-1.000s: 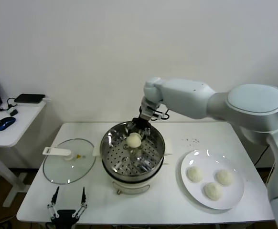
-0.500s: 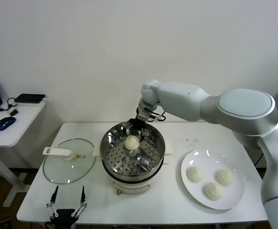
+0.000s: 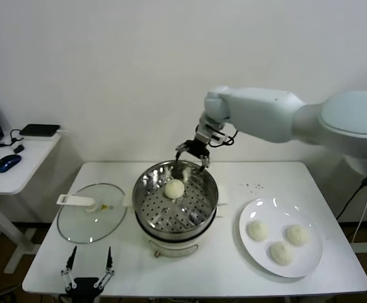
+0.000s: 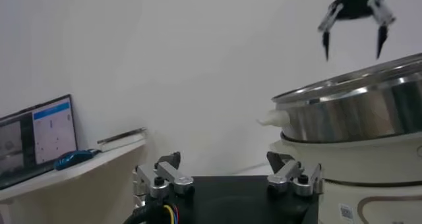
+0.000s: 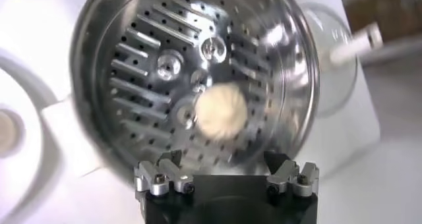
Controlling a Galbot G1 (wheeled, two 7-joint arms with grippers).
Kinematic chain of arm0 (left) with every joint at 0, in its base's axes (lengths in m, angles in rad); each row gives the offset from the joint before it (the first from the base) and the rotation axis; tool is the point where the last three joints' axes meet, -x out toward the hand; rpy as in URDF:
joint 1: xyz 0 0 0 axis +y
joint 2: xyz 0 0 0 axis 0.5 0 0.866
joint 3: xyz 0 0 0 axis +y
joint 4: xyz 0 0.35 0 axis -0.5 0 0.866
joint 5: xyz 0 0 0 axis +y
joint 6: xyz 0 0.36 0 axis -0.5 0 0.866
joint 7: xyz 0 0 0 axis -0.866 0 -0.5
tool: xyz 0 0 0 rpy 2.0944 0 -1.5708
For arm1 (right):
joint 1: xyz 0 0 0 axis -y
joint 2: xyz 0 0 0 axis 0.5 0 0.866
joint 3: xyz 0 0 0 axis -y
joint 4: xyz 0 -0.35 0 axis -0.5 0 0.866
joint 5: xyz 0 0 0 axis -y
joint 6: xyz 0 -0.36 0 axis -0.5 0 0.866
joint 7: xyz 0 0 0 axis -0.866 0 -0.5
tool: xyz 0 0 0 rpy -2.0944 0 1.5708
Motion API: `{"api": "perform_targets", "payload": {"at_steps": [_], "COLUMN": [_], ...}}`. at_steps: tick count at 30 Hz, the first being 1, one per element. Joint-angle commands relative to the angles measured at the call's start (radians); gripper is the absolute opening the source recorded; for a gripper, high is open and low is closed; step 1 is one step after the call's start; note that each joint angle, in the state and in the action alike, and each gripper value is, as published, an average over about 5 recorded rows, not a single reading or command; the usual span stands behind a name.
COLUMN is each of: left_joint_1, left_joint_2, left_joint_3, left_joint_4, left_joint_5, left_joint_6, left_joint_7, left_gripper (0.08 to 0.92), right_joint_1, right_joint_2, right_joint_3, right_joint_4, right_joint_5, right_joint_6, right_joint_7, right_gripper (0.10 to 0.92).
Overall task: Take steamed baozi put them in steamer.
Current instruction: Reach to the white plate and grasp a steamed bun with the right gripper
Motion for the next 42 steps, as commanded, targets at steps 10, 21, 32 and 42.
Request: {"api": "perform_targets", "payload": {"at_steps": [10, 21, 32, 42], "left_joint_1": [-0.013, -0.008, 0.004, 0.004], "left_joint_2": [-0.008, -0.013, -0.018, -0.015], "left_joint_3": [0.011, 0.007, 0.004, -0.006], "left_joint_4": [0.022, 0.022, 0.028, 0.03], "left_joint_5": [0.007, 0.011, 0.021, 0.02], "left_joint_6": [0.003, 0.004, -0.002, -0.001], "left_joint_7": [0.001, 0.004, -0.001, -0.001], "left_gripper": [0.823, 0.823, 0.823, 0.823], "right_joint_1": [0.101, -0.06, -0.273, -0.39], "right_joint_2": [-0.443, -0.555, -0.57, -0.502], "right_joint_3": [-0.196, -0.089, 0.039, 0.135], "right_joint_4": [0.399, 0.456, 0.407, 0.337], "right_joint_5": [0.141, 0.08, -0.008, -0.04], "right_joint_6": [-0.644, -0.711, -0.709, -0.712], "right_joint_7": [0.044, 0.06, 0.069, 0.103], "right_gripper": [0.823, 0.823, 0.823, 0.823]}}
